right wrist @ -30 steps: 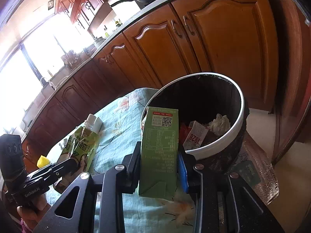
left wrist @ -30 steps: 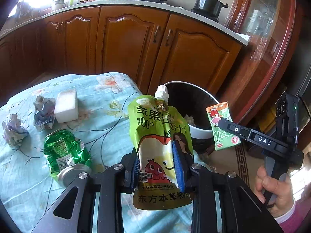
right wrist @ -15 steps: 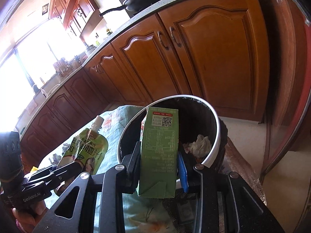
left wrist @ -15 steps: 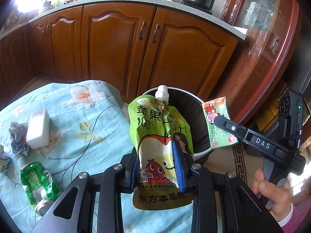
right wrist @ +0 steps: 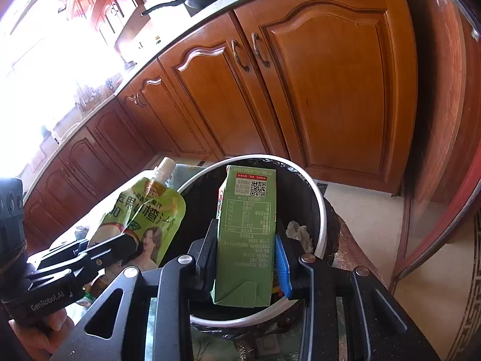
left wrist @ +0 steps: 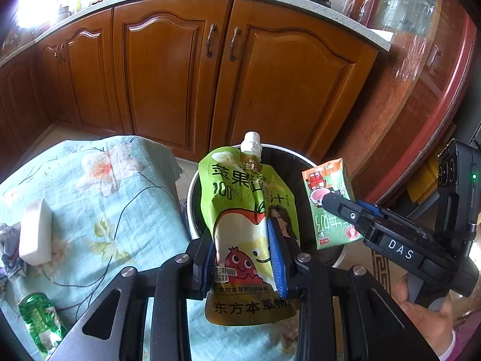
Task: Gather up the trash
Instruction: 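Carry the pouch and green carton over the bin and open both tools, then grasp the crumpled white paper with the left tool while the right tool grasps the crushed green can, then carry the paper and can over the bin and open both tools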
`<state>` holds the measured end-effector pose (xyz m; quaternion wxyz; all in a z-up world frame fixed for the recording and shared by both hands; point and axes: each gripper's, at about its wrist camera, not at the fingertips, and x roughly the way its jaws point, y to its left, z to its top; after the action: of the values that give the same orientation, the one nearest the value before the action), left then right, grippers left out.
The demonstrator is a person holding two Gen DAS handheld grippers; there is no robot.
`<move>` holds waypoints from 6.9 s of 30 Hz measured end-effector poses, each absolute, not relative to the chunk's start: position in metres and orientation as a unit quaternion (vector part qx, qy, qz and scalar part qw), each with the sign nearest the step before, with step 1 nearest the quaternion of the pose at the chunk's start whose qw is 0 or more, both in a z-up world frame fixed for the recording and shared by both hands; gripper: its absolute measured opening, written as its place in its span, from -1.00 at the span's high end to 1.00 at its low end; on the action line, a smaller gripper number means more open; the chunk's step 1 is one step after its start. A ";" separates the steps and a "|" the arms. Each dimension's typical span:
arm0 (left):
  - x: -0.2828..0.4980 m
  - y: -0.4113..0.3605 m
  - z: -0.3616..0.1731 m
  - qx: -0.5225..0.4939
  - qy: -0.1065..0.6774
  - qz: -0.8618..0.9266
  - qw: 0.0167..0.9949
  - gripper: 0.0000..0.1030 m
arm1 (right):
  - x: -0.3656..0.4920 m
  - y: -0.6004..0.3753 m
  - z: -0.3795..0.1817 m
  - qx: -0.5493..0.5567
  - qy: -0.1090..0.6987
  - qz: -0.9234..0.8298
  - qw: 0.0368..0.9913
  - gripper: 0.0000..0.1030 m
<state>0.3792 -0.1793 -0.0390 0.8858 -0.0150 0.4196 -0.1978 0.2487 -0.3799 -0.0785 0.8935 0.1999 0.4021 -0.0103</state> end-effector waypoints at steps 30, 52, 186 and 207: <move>0.341 -0.136 -0.040 -0.063 0.416 -0.154 0.894 -0.23 | 0.232 -0.367 -0.077 0.231 0.385 0.007 0.893 -0.53; 0.224 -0.002 -0.042 -0.143 0.403 -0.049 0.903 -0.24 | 0.202 -0.243 -0.080 0.228 0.410 0.117 0.875 -0.72; 0.400 -0.196 -0.061 0.019 0.449 -0.236 0.861 0.53 | 0.255 -0.392 -0.075 0.197 0.384 -0.016 0.902 0.76; 0.373 -0.182 -0.059 -0.025 0.437 -0.204 0.875 -0.16 | 0.246 -0.391 -0.078 0.242 0.375 0.004 0.895 -0.45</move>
<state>0.3729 -0.1823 -0.0593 0.8754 -0.0253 0.4373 -0.2044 0.2462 -0.3910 -0.0775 0.8948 0.2422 0.3749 0.0043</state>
